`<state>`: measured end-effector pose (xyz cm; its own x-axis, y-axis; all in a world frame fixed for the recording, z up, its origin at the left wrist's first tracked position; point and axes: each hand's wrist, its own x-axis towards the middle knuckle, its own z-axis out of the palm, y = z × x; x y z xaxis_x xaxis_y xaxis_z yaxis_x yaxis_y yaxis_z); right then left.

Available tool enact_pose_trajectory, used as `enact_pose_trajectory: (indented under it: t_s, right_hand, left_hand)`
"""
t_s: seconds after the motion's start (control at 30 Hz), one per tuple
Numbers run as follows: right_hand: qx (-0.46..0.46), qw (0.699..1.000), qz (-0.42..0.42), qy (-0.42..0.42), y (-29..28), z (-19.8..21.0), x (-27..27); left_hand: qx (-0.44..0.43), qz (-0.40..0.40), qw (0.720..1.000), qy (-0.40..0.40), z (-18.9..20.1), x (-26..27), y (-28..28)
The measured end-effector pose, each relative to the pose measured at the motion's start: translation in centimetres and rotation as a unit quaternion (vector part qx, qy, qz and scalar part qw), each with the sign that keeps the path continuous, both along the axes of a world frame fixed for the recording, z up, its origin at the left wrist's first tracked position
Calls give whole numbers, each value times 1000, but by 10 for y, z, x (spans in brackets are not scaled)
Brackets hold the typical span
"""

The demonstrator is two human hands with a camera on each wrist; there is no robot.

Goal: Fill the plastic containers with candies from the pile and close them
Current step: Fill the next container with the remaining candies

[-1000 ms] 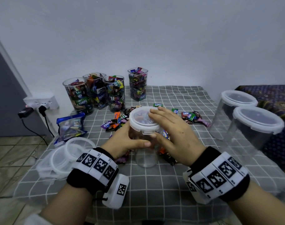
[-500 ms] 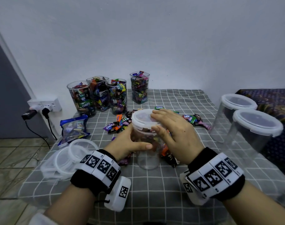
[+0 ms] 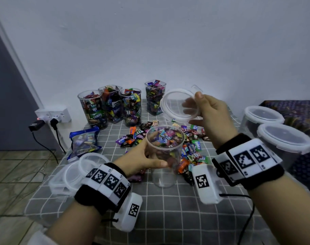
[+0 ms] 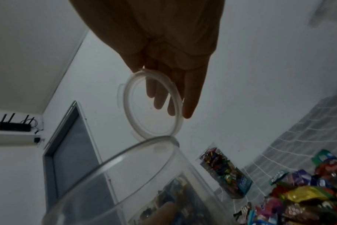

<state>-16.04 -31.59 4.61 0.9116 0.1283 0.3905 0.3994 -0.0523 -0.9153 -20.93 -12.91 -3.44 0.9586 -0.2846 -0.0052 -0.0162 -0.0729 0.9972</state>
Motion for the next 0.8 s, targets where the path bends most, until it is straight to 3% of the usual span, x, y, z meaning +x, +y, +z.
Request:
enact_pose_trajectory:
  t_s: [0.1, 0.17, 0.27, 0.47, 0.57, 0.7, 0.8]
  right_hand:
    - [4, 1000, 9, -16, -2, 3, -2]
    - [14, 999, 23, -23, -1, 4, -6]
    - [19, 998, 44, -44, 7, 8, -15]
    - [-13, 991, 124, -52, 34, 12, -34]
    - [-100, 984, 113, -92, 37, 7, -38]
    - [-250, 964, 53, -68, 21, -4, -40]
    - [-241, 968, 68, 5, 11, -23, -37]
  left_hand:
    - [46, -29, 998, -8, 13, -2, 15]
    - [47, 50, 997, -26, 31, -10, 24]
    - [37, 160, 977, -134, 56, -17, 28]
    - [48, 207, 942, -258, 89, -28, 17]
    - [84, 267, 920, -276, 90, -33, 32]
    - [249, 335, 864, -281, 75, -37, 72]
    - [405, 363, 797, -262, 61, -39, 95]
